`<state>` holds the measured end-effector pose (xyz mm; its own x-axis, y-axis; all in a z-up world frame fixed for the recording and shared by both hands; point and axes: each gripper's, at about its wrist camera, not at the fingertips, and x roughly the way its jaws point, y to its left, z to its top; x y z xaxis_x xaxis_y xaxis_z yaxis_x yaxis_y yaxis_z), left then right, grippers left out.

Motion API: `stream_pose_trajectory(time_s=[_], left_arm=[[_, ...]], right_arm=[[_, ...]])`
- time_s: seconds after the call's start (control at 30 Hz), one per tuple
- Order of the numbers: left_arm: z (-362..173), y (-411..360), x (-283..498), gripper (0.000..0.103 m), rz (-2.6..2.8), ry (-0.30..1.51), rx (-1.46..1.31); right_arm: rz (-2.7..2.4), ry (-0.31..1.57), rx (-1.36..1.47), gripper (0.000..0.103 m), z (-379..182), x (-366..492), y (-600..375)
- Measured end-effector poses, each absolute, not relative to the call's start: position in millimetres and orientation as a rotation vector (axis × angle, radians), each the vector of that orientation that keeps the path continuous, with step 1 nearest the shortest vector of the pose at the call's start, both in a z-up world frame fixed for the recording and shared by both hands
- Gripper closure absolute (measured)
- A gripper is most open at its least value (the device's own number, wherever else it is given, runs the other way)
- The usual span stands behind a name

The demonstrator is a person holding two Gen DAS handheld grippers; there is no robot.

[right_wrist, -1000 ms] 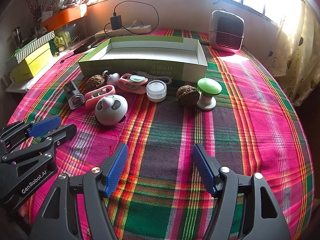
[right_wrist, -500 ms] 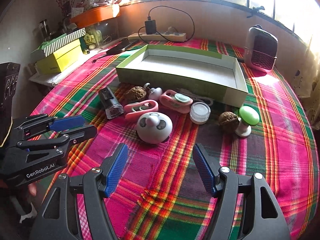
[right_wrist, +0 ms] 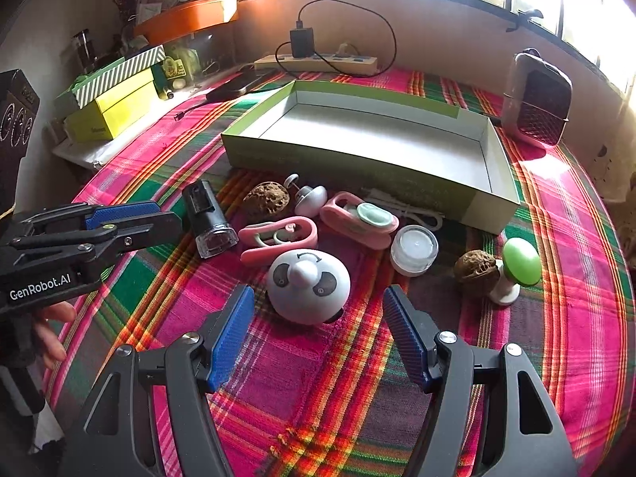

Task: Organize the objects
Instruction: 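Move the left gripper toward the black flashlight lying on the cloth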

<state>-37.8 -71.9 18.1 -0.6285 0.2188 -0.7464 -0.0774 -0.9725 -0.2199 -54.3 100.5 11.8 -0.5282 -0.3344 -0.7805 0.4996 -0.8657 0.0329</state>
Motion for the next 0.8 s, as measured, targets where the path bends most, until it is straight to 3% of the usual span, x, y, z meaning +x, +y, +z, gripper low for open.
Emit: stream_pose_trajectory(time_s=[0.27, 0.8], left_arm=[[16, -57, -37, 0.070, 2.662, -0.214, -1.304], [7, -55, -43, 0.070, 2.688, -0.173, -1.374]], right_arm=[[-2.372, 0.349, 1.165, 0.035, 6, -58, 94], [-2.360, 0.339, 1.162, 0.035, 5, -64, 95]])
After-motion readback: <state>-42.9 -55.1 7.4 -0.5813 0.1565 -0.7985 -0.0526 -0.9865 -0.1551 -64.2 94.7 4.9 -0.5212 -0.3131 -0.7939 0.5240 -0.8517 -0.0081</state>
